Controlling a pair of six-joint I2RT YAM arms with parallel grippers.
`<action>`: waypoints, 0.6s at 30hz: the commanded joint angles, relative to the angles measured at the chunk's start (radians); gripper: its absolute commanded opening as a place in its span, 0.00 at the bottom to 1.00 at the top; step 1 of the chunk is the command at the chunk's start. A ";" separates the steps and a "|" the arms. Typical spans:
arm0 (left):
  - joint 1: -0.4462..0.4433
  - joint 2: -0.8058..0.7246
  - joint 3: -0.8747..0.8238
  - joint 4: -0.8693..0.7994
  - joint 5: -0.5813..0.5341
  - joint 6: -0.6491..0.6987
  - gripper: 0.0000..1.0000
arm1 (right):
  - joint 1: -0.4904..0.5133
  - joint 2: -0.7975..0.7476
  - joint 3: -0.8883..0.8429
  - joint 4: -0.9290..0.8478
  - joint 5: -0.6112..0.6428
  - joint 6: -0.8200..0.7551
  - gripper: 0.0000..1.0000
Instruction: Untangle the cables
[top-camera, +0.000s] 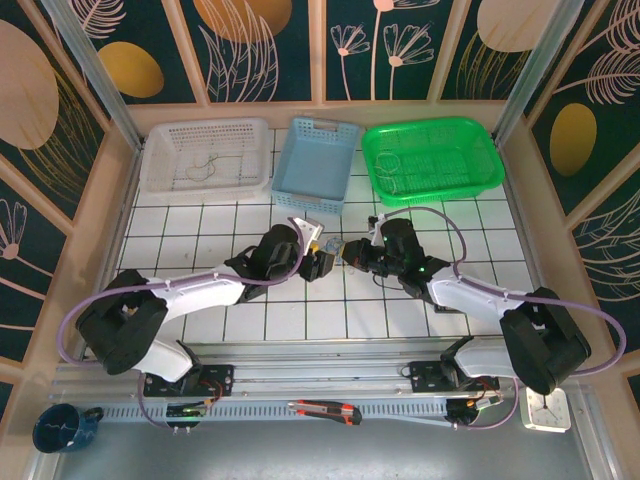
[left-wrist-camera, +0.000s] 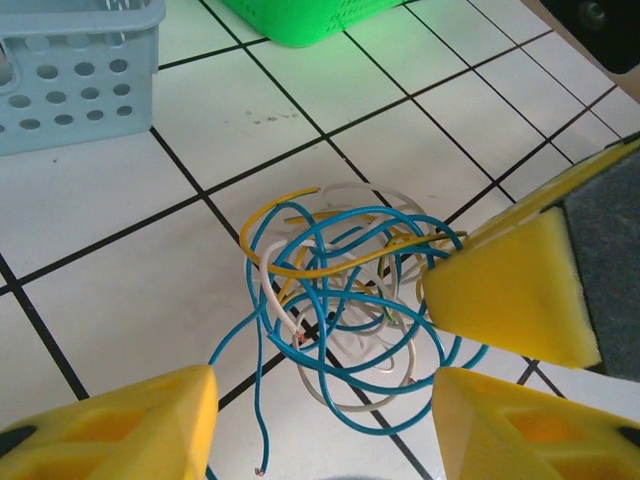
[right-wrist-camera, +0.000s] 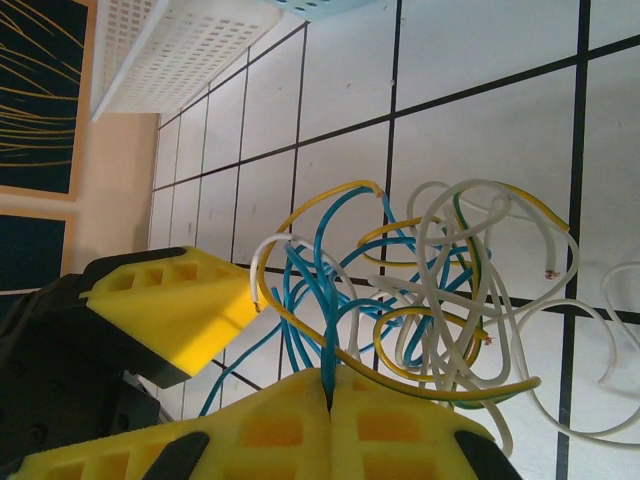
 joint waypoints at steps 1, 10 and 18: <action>-0.005 0.020 0.030 0.014 -0.005 0.007 0.43 | -0.008 -0.024 -0.004 0.017 -0.008 0.012 0.00; -0.006 -0.009 0.037 0.026 -0.030 -0.006 0.00 | -0.008 -0.018 -0.035 0.029 0.012 0.014 0.00; -0.005 -0.105 0.080 -0.052 -0.092 0.023 0.00 | -0.010 0.006 -0.096 0.074 0.028 0.033 0.00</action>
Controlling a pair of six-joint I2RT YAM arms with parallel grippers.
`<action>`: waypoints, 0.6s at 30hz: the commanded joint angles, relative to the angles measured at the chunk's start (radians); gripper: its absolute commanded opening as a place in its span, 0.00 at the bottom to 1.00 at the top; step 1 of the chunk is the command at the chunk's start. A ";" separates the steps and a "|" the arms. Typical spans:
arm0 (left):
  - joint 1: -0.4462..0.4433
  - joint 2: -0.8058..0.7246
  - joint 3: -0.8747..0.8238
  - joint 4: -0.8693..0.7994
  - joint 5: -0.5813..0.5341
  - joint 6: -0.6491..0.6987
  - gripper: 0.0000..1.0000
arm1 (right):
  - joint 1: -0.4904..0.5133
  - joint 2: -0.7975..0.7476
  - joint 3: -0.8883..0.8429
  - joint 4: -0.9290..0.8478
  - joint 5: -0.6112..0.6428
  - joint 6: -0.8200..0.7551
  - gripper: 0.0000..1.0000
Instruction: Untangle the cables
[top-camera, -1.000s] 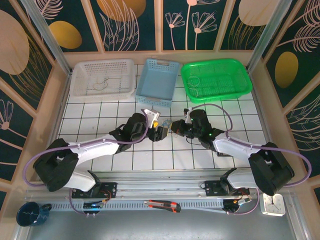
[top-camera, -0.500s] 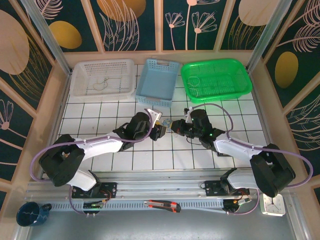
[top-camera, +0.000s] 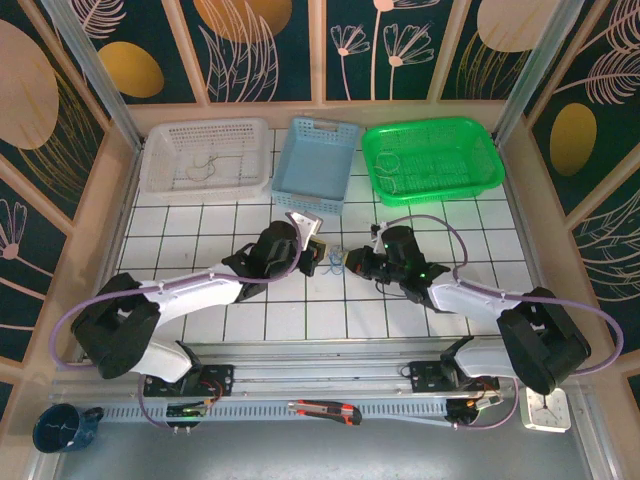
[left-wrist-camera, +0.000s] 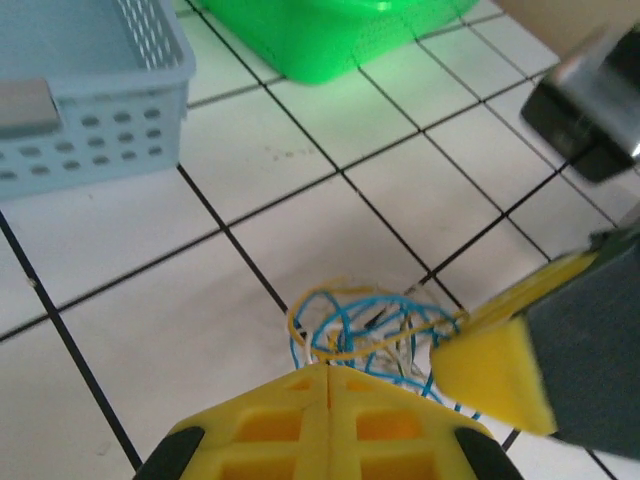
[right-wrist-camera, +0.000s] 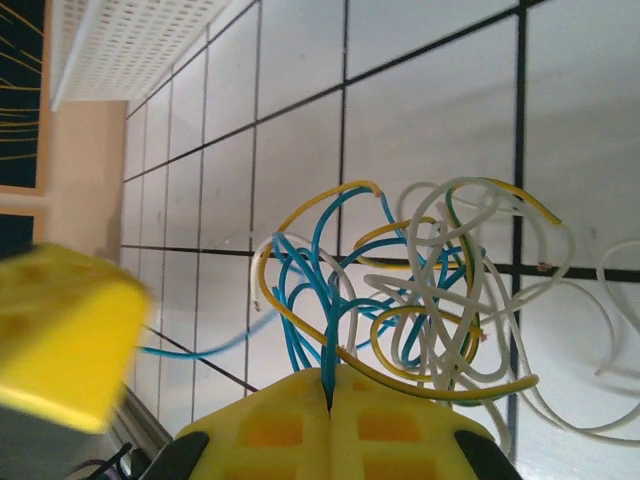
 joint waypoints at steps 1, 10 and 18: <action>-0.003 -0.064 0.052 -0.026 -0.035 0.029 0.00 | -0.008 0.009 -0.027 0.062 0.020 0.022 0.00; 0.005 -0.148 0.093 0.010 -0.027 0.004 0.00 | 0.012 0.021 -0.064 0.111 0.007 0.051 0.00; 0.021 -0.208 0.119 0.092 -0.031 -0.073 0.00 | 0.099 0.105 -0.045 0.151 0.032 0.066 0.00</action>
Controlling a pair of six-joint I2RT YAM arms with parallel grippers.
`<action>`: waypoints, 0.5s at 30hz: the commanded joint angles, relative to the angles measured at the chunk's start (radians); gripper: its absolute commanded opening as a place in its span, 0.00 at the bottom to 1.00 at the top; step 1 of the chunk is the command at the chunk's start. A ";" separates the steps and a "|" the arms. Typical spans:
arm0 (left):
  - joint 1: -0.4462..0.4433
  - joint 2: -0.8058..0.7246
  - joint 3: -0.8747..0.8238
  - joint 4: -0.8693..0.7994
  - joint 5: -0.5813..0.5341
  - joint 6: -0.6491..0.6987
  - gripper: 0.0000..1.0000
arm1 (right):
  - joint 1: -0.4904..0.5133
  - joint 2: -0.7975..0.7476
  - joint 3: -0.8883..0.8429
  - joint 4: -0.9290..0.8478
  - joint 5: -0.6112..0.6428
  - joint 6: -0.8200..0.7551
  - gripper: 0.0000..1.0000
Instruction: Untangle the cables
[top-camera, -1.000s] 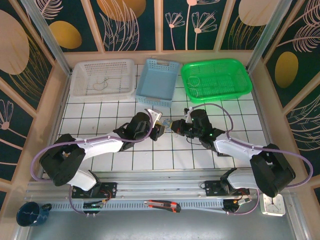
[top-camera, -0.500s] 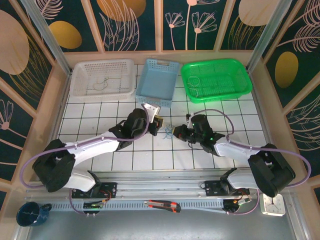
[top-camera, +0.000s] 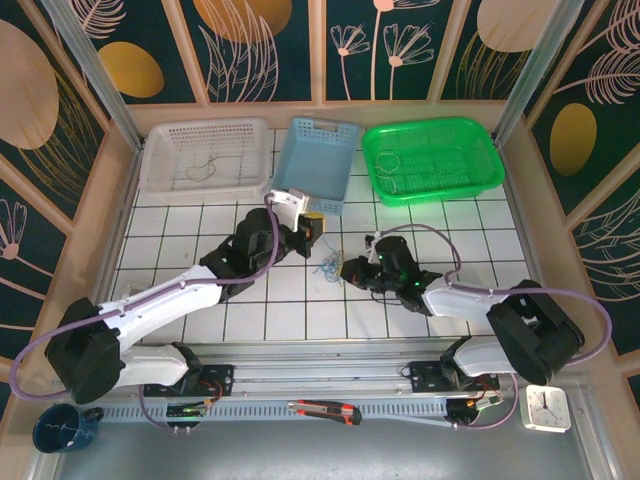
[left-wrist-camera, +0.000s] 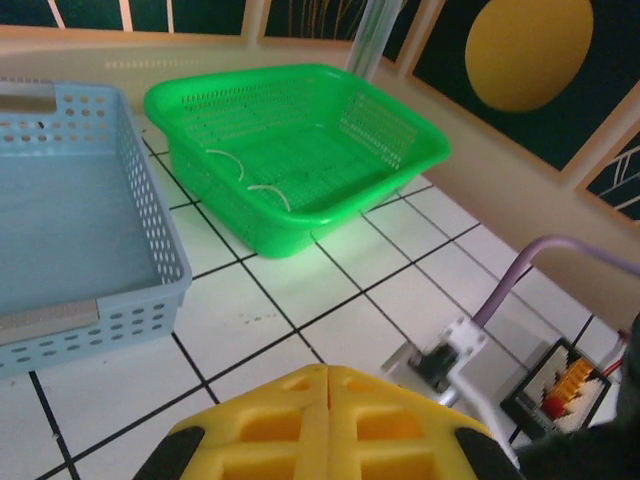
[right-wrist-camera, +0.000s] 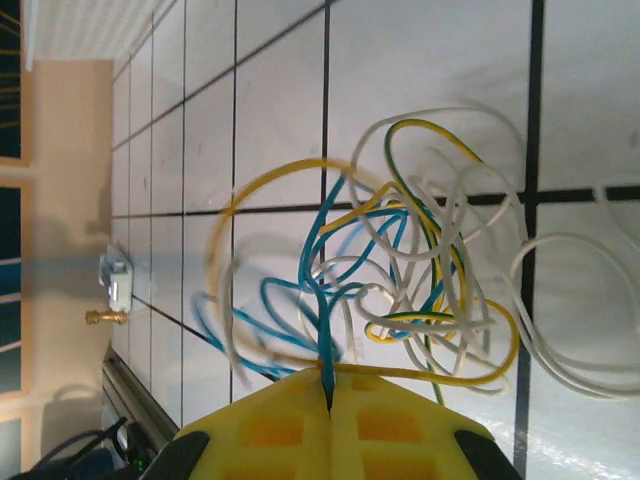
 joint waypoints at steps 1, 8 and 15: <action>0.012 -0.045 0.057 0.078 -0.004 -0.045 0.00 | 0.029 0.050 0.012 0.038 0.028 0.013 0.00; 0.013 -0.032 0.151 0.029 0.064 -0.045 0.00 | 0.039 0.038 0.028 -0.004 0.043 -0.026 0.23; 0.013 -0.020 0.201 0.013 0.100 -0.056 0.00 | 0.039 -0.084 0.050 -0.135 0.078 -0.127 0.43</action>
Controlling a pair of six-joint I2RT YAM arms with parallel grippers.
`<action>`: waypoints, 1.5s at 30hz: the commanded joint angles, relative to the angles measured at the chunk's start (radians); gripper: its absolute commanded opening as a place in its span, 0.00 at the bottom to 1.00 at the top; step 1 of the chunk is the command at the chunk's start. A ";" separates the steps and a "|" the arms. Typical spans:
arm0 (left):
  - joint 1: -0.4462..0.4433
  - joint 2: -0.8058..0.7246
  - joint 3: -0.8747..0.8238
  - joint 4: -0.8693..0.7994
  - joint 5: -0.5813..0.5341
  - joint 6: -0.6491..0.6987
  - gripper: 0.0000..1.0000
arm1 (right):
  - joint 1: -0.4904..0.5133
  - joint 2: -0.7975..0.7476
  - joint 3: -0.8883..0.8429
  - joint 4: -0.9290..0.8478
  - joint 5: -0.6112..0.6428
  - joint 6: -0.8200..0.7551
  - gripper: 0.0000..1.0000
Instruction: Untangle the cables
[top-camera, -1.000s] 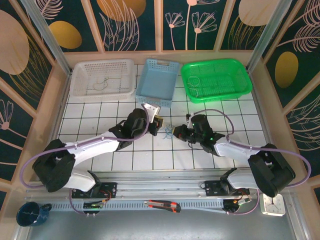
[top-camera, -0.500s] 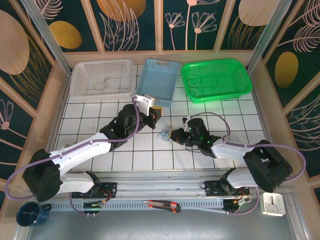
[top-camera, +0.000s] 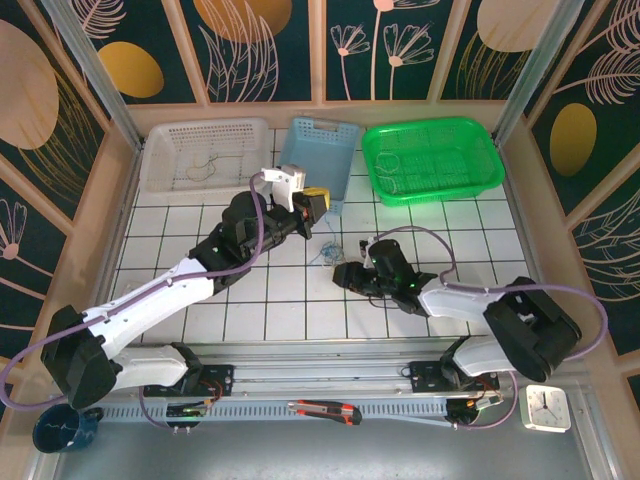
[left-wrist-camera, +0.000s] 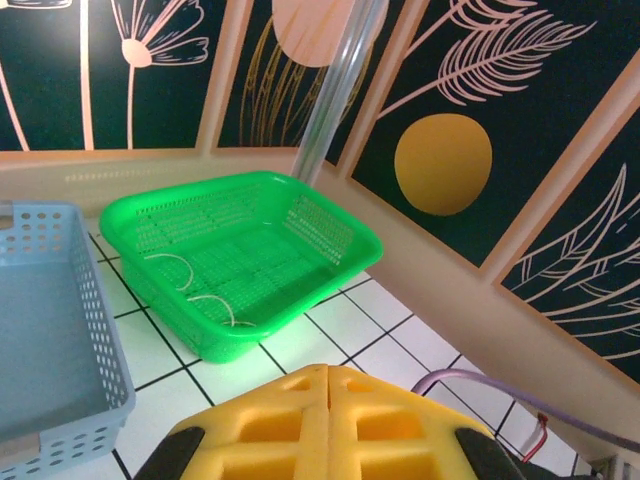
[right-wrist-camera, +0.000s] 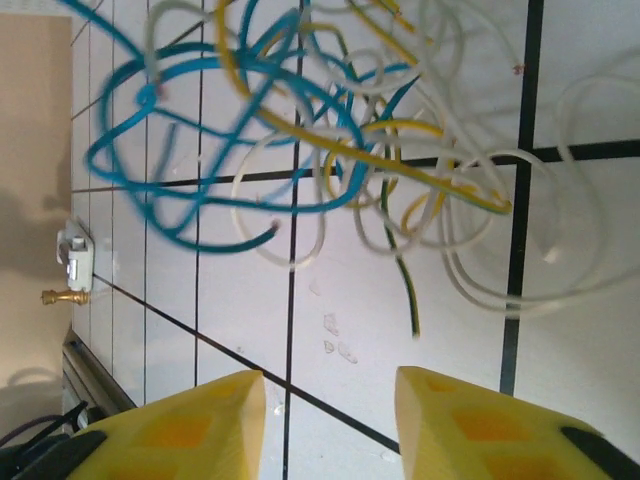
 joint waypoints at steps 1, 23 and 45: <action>0.005 0.002 0.062 0.010 0.044 -0.016 0.00 | 0.004 -0.088 0.039 -0.085 0.044 -0.082 0.45; 0.005 0.019 0.132 0.013 0.119 -0.090 0.00 | 0.020 -0.011 0.212 0.089 0.196 -0.373 0.61; 0.015 0.104 0.534 -0.138 0.097 -0.048 0.00 | 0.072 0.187 -0.060 0.414 0.279 -0.167 0.19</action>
